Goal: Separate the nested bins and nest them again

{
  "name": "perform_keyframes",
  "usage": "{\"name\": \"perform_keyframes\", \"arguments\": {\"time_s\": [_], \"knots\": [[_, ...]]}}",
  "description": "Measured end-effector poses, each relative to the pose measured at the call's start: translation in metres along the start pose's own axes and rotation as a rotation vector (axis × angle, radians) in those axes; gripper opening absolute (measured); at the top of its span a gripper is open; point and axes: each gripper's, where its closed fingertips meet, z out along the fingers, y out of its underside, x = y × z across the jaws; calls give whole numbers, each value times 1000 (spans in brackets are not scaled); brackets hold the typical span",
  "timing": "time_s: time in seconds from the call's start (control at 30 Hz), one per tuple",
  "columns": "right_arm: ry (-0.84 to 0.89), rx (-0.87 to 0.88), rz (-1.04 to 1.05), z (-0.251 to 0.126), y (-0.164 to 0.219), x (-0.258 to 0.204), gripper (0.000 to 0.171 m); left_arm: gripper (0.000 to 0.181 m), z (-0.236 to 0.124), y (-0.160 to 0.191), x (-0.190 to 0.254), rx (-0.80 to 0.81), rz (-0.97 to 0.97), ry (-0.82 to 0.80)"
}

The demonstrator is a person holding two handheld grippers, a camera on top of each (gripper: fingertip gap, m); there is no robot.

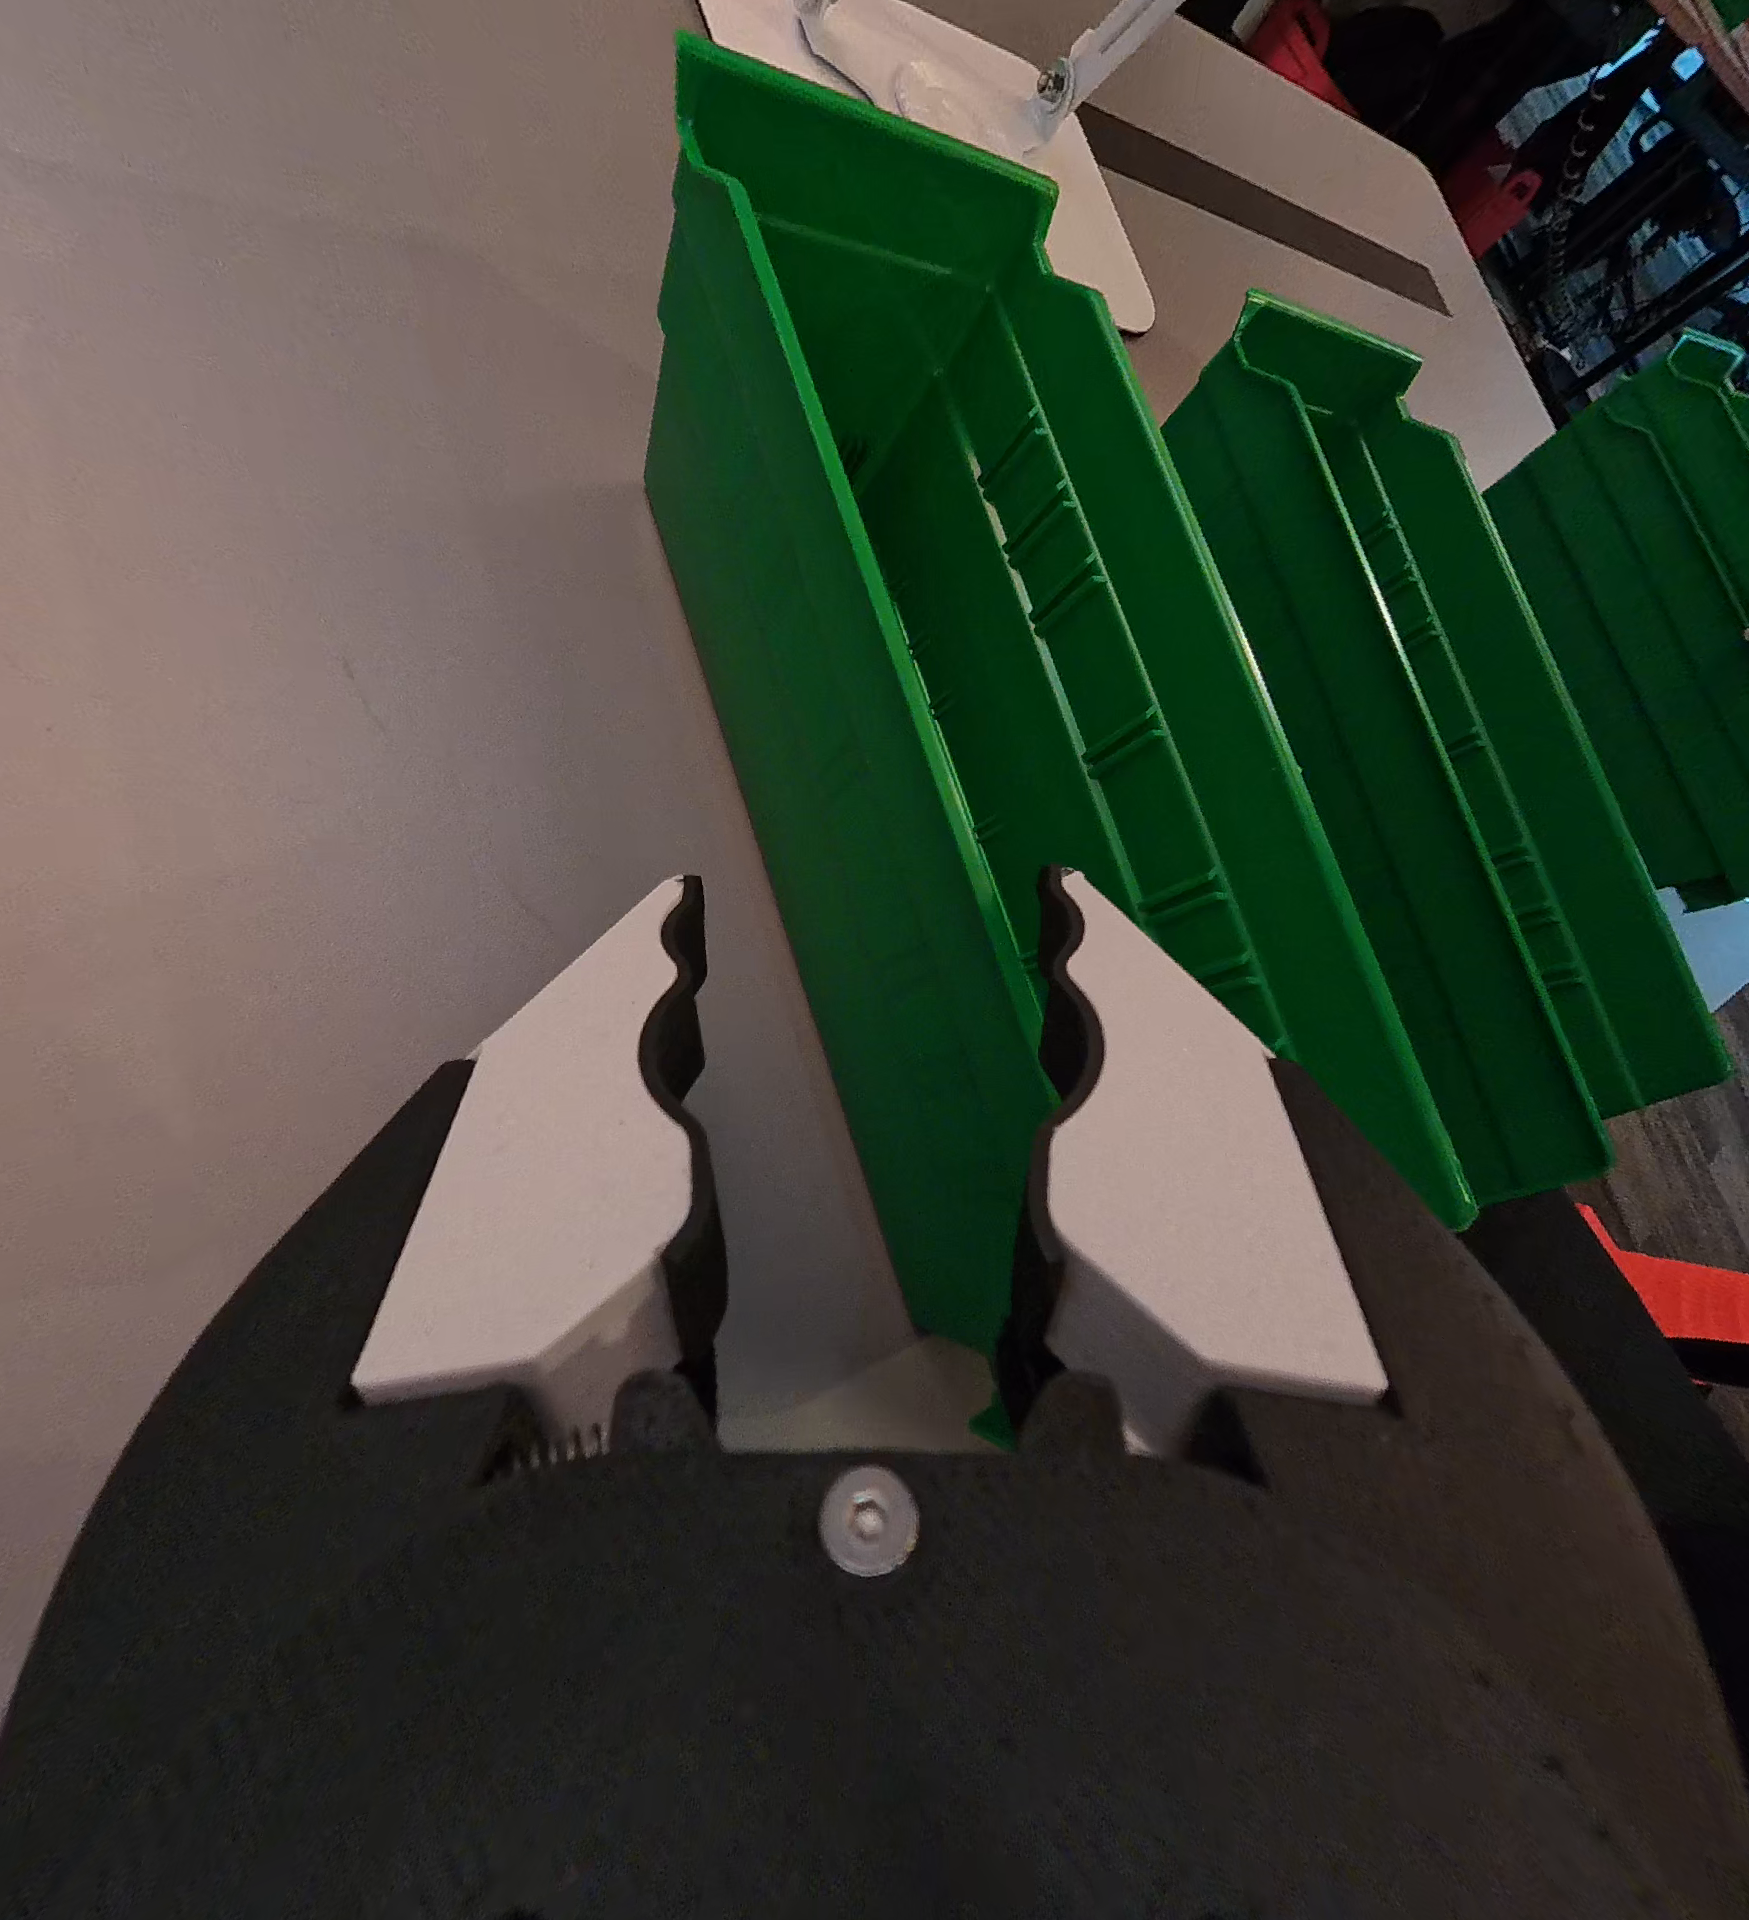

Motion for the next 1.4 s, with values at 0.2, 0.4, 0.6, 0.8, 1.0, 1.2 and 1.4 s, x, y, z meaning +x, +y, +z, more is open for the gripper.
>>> {"name": "perform_keyframes", "arguments": {"time_s": [0.2, 0.4, 0.6, 0.8, 1.0, 1.2, 1.4], "knots": [[128, -89, -64, -14, 3, 17, 156, 63, -1, -1, 1, 7, -3, 2], [174, 159, -141, -70, -52, -84, 156, 64, 1, -2, -1, 8, -7, -6], [-264, 263, -194, -37, -95, -298, 156, 64, 0, -3, 2, 10, 1, 0], [-102, 130, -265, 46, -107, -365, 157, 63, -3, -4, -5, 17, 14, -16], [4, 41, -343, 61, -106, -357, 156, 63, -3, -7, -5, 25, 22, -9], [-34, -124, -551, 55, -88, -331, 146, 63, -3, -8, -2, 27, 25, -1], [-6, -163, -541, 55, -84, -296, 156, 62, 0, -6, 0, 21, 28, 1]]}}
